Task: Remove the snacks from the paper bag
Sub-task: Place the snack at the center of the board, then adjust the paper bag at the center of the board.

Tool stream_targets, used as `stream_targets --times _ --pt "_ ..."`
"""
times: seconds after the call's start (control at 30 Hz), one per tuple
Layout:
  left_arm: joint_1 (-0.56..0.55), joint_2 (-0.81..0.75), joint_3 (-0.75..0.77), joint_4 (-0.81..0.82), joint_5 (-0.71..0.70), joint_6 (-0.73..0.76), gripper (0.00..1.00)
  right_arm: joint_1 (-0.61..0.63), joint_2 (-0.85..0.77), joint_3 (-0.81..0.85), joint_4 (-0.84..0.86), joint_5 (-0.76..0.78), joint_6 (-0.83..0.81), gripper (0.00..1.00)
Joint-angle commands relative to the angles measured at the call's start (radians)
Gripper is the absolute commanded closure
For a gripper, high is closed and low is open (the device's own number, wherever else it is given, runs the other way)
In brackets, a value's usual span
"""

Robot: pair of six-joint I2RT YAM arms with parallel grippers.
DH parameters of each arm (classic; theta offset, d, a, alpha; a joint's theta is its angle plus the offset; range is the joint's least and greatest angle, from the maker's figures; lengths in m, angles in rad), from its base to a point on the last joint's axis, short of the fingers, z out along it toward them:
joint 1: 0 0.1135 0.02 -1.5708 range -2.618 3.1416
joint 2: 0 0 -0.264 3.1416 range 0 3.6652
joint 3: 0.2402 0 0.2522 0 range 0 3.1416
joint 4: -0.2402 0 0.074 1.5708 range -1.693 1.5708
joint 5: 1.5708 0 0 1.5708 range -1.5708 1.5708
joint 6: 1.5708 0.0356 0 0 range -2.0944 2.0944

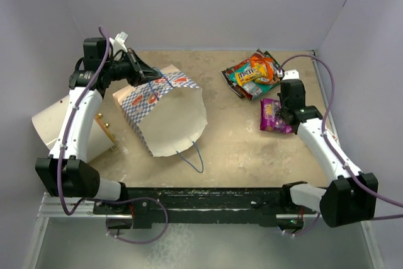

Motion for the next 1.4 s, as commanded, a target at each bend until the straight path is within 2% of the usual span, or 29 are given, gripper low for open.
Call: stream_targets --times 0.0,0.37,0.5,0.53,0.57,0.7,0.8,0.93,1.23,1.37 --pt "-0.017 -0.007 0.050 0.018 0.028 0.029 1.00 -0.010 0.077 0.067 -0.044 -0.024 -0.103 1.00" --pt "-0.038 0.017 0.070 0.035 0.040 0.025 1.00 -0.010 0.222 0.119 -0.074 -0.081 -0.092 1.00" --pt "-0.038 0.020 0.079 0.040 0.043 0.022 1.00 -0.010 0.260 0.159 -0.108 -0.166 -0.065 1.00" --pt "-0.038 0.020 0.079 0.042 0.045 0.020 1.00 -0.010 0.265 0.167 -0.115 -0.187 -0.060 0.98" --pt "-0.038 0.021 0.078 0.043 0.046 0.019 1.00 -0.010 0.267 0.173 -0.123 -0.212 -0.056 0.91" --pt "-0.038 0.023 0.082 0.056 0.050 0.012 1.00 -0.010 0.242 0.198 -0.168 -0.322 -0.056 0.57" --pt "-0.038 0.034 0.094 0.062 0.063 0.004 1.00 -0.010 0.173 0.207 -0.177 -0.371 -0.045 0.37" --pt "-0.038 0.049 0.111 0.058 0.068 -0.004 1.00 -0.010 0.082 0.213 -0.121 -0.376 -0.090 0.26" --pt "-0.047 0.040 0.110 0.090 0.053 -0.073 1.00 -0.009 0.029 0.299 -0.068 -0.349 -0.102 0.23" --pt "-0.086 0.038 0.119 0.109 0.032 -0.117 1.00 0.009 0.045 0.347 -0.025 -0.385 -0.072 0.07"
